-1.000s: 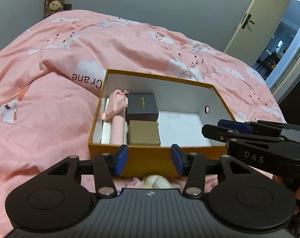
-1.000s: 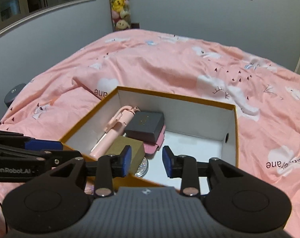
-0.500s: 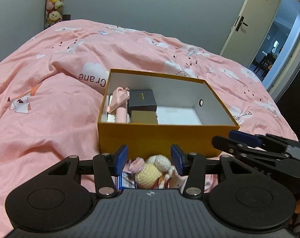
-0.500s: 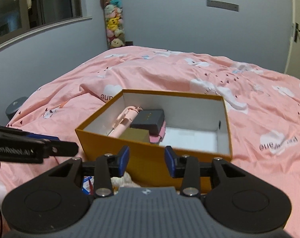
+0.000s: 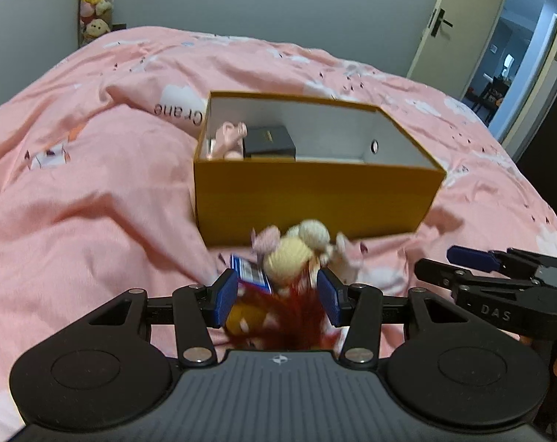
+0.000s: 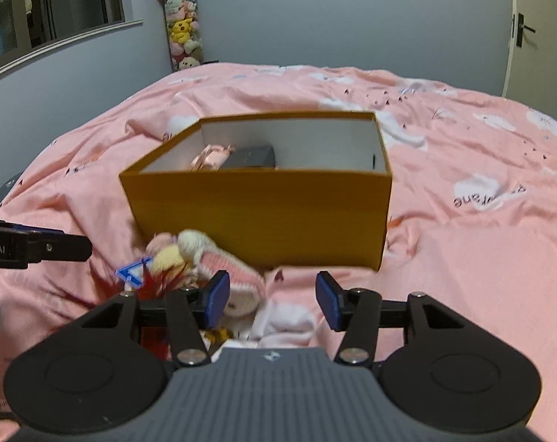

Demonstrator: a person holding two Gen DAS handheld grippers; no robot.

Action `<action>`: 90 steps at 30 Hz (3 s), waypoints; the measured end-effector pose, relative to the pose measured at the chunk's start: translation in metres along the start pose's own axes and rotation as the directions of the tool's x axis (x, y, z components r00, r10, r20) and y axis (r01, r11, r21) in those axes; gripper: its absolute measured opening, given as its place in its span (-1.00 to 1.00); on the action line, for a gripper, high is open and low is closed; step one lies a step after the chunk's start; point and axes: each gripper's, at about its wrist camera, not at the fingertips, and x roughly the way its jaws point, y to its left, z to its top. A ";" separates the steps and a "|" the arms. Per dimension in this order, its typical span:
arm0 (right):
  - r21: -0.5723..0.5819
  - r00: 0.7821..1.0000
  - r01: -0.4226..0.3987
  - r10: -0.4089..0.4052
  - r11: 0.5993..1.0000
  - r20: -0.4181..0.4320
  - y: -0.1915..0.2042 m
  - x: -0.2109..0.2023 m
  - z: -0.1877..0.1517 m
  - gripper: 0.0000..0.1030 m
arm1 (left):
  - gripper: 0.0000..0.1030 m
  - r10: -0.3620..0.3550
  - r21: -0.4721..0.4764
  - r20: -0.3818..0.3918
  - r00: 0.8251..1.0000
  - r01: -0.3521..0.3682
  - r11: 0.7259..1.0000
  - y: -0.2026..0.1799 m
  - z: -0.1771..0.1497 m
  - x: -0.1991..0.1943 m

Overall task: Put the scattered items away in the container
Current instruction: 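Withdraw both tools from the orange box back toward the plush pile, then reach the left tool to the red panda plush while the right tool approaches the crochet bunny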

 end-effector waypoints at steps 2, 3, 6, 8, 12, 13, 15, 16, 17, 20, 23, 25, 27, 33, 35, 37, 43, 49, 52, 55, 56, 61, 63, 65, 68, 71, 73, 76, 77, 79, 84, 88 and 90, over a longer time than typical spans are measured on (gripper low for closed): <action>-0.013 1.000 -0.001 0.000 1.000 -0.012 0.003 0.003 -0.005 0.12 | 0.10 0.006 0.013 -0.011 1.000 -0.005 1.000 -0.001 -0.006 0.002; -0.022 1.000 -0.001 0.001 1.000 -0.019 0.005 0.004 -0.008 0.12 | 0.10 0.008 0.019 -0.017 1.000 -0.008 1.000 -0.002 -0.009 0.002; -0.036 0.999 -0.002 0.001 0.999 -0.043 0.009 0.008 -0.015 0.12 | 0.12 -0.006 0.040 -0.040 0.999 0.007 0.999 -0.005 -0.017 0.003; -0.043 0.998 0.000 -0.003 0.999 -0.062 0.011 0.011 -0.019 0.12 | 0.20 -0.013 0.064 -0.050 0.999 0.016 0.998 -0.009 -0.022 0.004; -0.048 0.995 0.005 -0.010 0.999 -0.104 0.012 0.017 -0.026 0.12 | 0.22 0.006 0.085 -0.069 0.998 0.000 0.996 -0.010 -0.028 0.007; -0.048 0.994 0.005 -0.010 0.999 -0.108 0.012 0.018 -0.027 0.12 | 0.22 0.010 0.077 -0.070 0.998 -0.004 0.997 -0.009 -0.028 0.008; -0.049 0.993 0.005 -0.010 0.999 -0.113 0.012 0.019 -0.028 0.12 | 0.22 0.016 0.061 -0.061 0.998 -0.013 0.998 -0.005 -0.027 0.008; -0.049 0.993 0.005 -0.011 0.999 -0.115 0.012 0.019 -0.028 0.12 | 0.22 0.023 0.054 -0.052 0.998 -0.020 0.998 -0.004 -0.026 0.007; -0.050 0.993 0.005 -0.011 0.999 -0.117 0.012 0.020 -0.028 0.12 | 0.22 0.032 0.048 -0.039 0.999 -0.031 0.998 -0.002 -0.024 0.007; -0.058 0.992 0.004 -0.011 0.998 -0.123 0.013 0.023 -0.028 0.12 | 0.22 0.052 0.038 -0.015 0.999 -0.052 0.998 0.002 -0.019 0.008; -0.073 0.992 0.006 -0.015 0.997 -0.127 0.015 0.027 -0.027 0.12 | 0.22 0.048 0.038 -0.013 0.999 -0.048 0.998 0.003 -0.016 0.012; -0.078 0.990 0.003 -0.014 0.997 -0.138 0.015 0.031 -0.027 0.12 | 0.22 0.052 0.049 -0.020 0.998 -0.051 0.998 0.002 -0.015 0.017; -0.082 0.988 -0.001 -0.012 0.997 -0.153 0.016 0.036 -0.028 0.12 | 0.21 0.063 0.052 -0.040 0.997 -0.061 0.997 0.003 -0.014 0.023; -0.103 0.986 -0.023 0.006 0.994 -0.169 0.019 0.047 -0.029 0.03 | 0.03 0.014 -0.014 -0.104 0.994 -0.015 1.000 0.010 -0.014 0.040; -0.116 0.985 -0.032 0.012 0.993 -0.173 0.021 0.050 -0.029 -0.09 | 0.02 -0.017 -0.012 -0.122 0.992 0.016 1.000 0.008 -0.015 0.044; -0.122 0.982 -0.034 0.011 0.992 -0.187 0.023 0.055 -0.030 -0.10 | 0.02 -0.034 0.000 -0.135 0.990 0.034 0.999 0.004 -0.017 0.048; -0.115 0.979 -0.030 0.006 0.993 -0.205 0.021 0.063 -0.031 -0.10 | -0.62 -0.049 0.033 -0.173 0.984 0.056 0.998 -0.007 -0.020 0.059; -0.095 0.981 -0.003 -0.016 0.995 -0.192 0.015 0.061 -0.028 -0.10 | -0.99 -0.077 0.043 -0.156 0.985 0.085 0.995 -0.011 -0.020 0.052; -0.076 0.986 0.026 -0.038 0.997 -0.164 0.009 0.054 -0.022 -0.10 | -1.00 -0.100 0.058 -0.137 0.986 0.109 0.992 -0.016 -0.019 0.044; -0.055 0.990 0.058 -0.064 0.997 -0.129 0.001 0.045 -0.015 -0.10 | -1.00 -0.150 0.077 -0.108 0.983 0.159 0.984 -0.024 -0.016 0.033; -0.048 0.991 0.068 -0.073 0.997 -0.116 -0.001 0.042 -0.013 -0.10 | -1.00 -0.167 0.083 -0.098 0.981 0.176 0.981 -0.028 -0.014 0.030; -0.013 0.990 0.127 -0.127 0.992 -0.053 -0.017 0.022 0.001 -0.10 | -1.00 -0.263 0.090 -0.075 0.962 0.269 0.959 -0.047 0.000 0.027; 0.004 0.988 0.151 -0.150 0.989 -0.034 -0.025 0.016 0.005 -0.10 | -1.00 -0.278 0.104 -0.063 0.958 0.284 0.953 -0.056 0.008 0.030; 0.020 0.985 0.169 -0.169 0.985 -0.022 -0.031 0.012 0.007 -0.10 | -1.00 -0.305 0.107 -0.055 0.951 0.309 0.945 -0.066 0.017 0.036; 0.039 0.982 0.190 -0.190 0.981 -0.017 -0.039 0.010 0.007 -0.10 | -1.00 -0.347 0.097 -0.056 0.936 0.351 0.931 -0.076 0.028 0.051; 0.044 0.978 0.210 -0.210 0.977 -0.018 -0.045 0.013 0.007 -0.10 | -1.00 -0.355 0.101 -0.068 0.932 0.361 0.927 -0.087 0.035 0.071; 0.047 0.976 0.218 -0.217 0.975 -0.019 -0.049 0.015 0.007 -0.11 | -1.00 -0.360 0.100 -0.093 0.928 0.368 0.924 -0.090 0.036 0.087; 0.050 0.975 0.220 -0.219 0.974 -0.020 -0.052 0.018 0.007 -0.11 | -0.98 -0.330 0.093 -0.147 0.932 0.346 0.934 -0.090 0.032 0.107; 0.052 0.976 0.220 -0.219 0.974 -0.019 -0.052 0.019 0.007 -0.11 | -0.97 -0.325 0.078 -0.160 0.932 0.340 0.937 -0.088 0.030 0.111; 0.055 0.976 0.216 -0.215 0.975 -0.015 -0.053 0.018 0.005 -0.11 | -0.56 -0.311 0.060 -0.165 0.936 0.325 0.944 -0.081 0.028 0.112; 0.060 0.982 0.187 -0.188 0.981 0.010 -0.051 0.018 0.004 -0.07 | -0.22 -0.262 0.064 -0.104 0.959 0.269 0.961 -0.063 0.027 0.088; 0.046 0.990 0.127 -0.130 0.991 0.052 -0.043 0.014 0.003 -0.06 | -0.06 -0.224 0.064 -0.041 0.974 0.226 0.972 -0.047 0.025 0.063; 0.021 0.992 0.100 -0.101 0.995 0.071 -0.035 0.012 0.003 -0.05 | -0.06 -0.183 0.076 -0.022 0.983 0.184 0.980 -0.041 0.023 0.051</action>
